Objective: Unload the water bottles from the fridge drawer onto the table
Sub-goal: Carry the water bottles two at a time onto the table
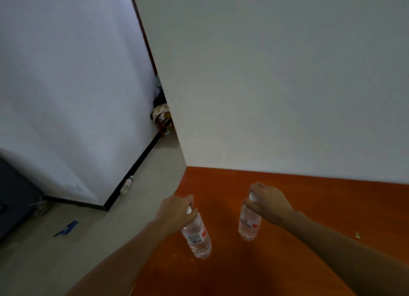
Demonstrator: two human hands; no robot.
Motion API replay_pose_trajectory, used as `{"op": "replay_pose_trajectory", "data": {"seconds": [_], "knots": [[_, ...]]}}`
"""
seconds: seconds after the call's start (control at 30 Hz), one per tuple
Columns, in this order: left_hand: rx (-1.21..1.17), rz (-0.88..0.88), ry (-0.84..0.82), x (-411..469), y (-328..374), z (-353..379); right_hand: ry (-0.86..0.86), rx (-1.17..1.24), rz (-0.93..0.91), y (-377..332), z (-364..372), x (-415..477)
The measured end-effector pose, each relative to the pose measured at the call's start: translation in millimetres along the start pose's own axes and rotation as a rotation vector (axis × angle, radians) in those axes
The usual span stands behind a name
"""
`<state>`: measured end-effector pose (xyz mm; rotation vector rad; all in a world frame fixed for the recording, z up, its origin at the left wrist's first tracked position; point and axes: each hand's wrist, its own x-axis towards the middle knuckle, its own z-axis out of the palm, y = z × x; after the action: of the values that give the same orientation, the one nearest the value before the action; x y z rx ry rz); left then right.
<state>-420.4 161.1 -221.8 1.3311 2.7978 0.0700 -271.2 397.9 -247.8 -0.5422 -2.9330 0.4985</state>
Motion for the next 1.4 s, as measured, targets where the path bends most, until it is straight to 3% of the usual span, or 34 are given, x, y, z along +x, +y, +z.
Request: {"op": "replay_pose_trajectory", "data": {"seconds": [0.3,0.73,0.93,1.17,1.4], "knots": [[-0.135,-0.013,0.025,139.2,-57.8,23.0,-0.009,0.054,0.062,2.7,12.7,129.9],[-0.286,0.177,0.016,316.6,-102.5,49.6,-0.009,0.104,0.257,-2.6,55.3,262.5],[-0.362,0.201,0.085,337.1,-102.9,62.4,0.072,0.117,0.280,-4.2,66.9,291.6],[-0.516,0.232,0.006,335.8,-98.9,61.1,0.020,0.265,0.351,-6.1,63.4,290.0],[-0.364,0.177,0.164,314.5,-82.9,20.4,0.002,0.306,0.533,2.0,39.5,229.2]]}}
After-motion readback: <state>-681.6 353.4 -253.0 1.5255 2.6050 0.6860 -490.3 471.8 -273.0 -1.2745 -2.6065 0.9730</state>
